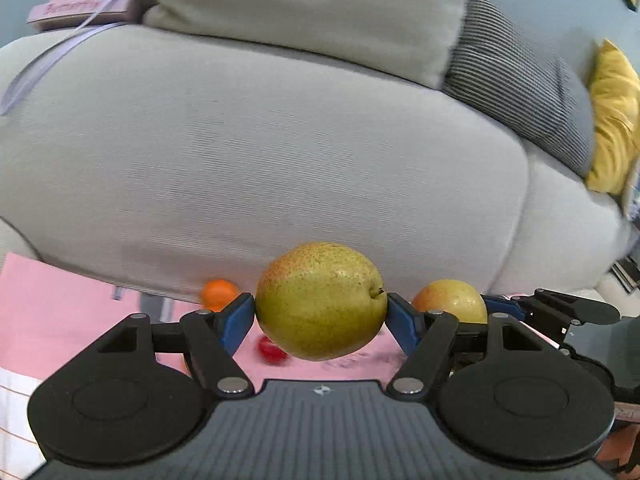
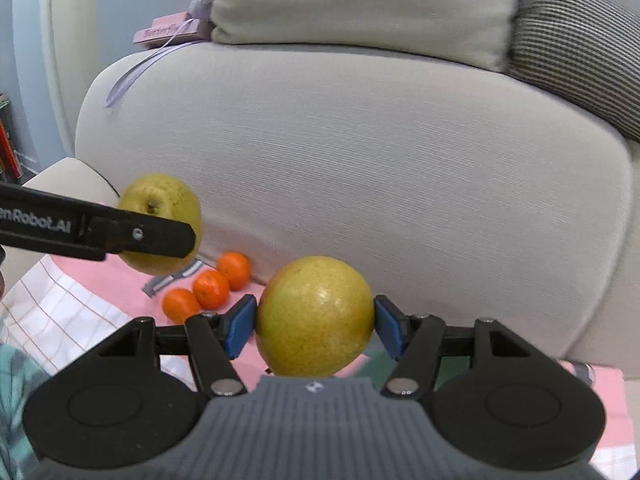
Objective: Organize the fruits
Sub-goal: 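Carry both pears over the green colander and lower them inside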
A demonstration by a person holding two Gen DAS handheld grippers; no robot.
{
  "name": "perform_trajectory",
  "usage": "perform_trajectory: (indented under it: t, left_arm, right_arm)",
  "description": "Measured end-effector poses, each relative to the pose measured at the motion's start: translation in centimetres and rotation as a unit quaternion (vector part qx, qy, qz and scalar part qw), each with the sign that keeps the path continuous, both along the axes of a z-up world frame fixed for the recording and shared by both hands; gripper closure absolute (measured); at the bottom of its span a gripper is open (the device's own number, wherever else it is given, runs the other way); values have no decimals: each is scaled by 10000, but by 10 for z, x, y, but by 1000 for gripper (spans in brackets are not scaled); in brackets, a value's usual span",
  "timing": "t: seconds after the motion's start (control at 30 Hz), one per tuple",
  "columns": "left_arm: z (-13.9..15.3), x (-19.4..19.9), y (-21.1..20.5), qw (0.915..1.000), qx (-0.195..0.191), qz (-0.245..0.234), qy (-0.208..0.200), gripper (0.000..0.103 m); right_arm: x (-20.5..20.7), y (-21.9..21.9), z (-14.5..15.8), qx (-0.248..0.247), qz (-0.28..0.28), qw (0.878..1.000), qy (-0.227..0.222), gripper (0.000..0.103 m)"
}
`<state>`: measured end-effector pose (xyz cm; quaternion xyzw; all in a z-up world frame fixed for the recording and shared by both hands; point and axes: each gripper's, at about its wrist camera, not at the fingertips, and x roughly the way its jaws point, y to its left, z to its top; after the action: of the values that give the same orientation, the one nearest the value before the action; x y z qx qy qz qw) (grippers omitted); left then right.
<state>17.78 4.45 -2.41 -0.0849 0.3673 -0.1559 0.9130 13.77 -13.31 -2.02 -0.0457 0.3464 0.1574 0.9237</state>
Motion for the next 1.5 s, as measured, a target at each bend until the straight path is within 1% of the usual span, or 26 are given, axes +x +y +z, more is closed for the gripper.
perform_trajectory:
  t: [0.07,0.17,0.23,0.37,0.57,0.7,0.8,0.97,1.1,1.27,1.5]
  left_arm:
    - [1,-3,-14,9999,26,-148,-3,21]
    - [12,-13,-41,9992,0,-400,-18,21]
    - [14,-15,-60,9983,5,-589,-27,21]
    - [12,-22,-97,9953,24,-972,17,21]
    - [1,-20,-142,9880,150,-1528,184,21]
    - [-8,-17,-164,9820,343,-1824,345,21]
    - [-17,-13,-175,9776,466,-1992,486,21]
    - [-30,-10,-185,9695,719,-2208,787,21]
    - [-39,-9,-189,9629,835,-2340,1054,21]
    - [-47,-9,-191,9553,1111,-2392,1339,21]
    - [-57,-22,-184,9440,1319,-2480,1731,21]
  right_arm:
    - [-12,-22,1,-25,-100,9999,18,42]
    - [-17,-44,2,-98,-230,9997,73,42]
    - [-18,-57,1,-195,-274,9994,117,42]
    - [-23,-86,-6,-416,-292,9983,283,42]
    - [-14,-108,-23,-670,-254,9957,585,42]
    - [-6,-119,-39,-766,-161,9937,800,42]
    - [-2,-123,-52,-824,-67,9921,945,42]
    - [3,-124,-68,-832,58,9893,1199,42]
    - [3,-125,-80,-868,81,9853,1468,42]
    - [0,-119,-84,-954,167,9810,1680,42]
    - [-11,-109,-89,-768,357,9745,2078,42]
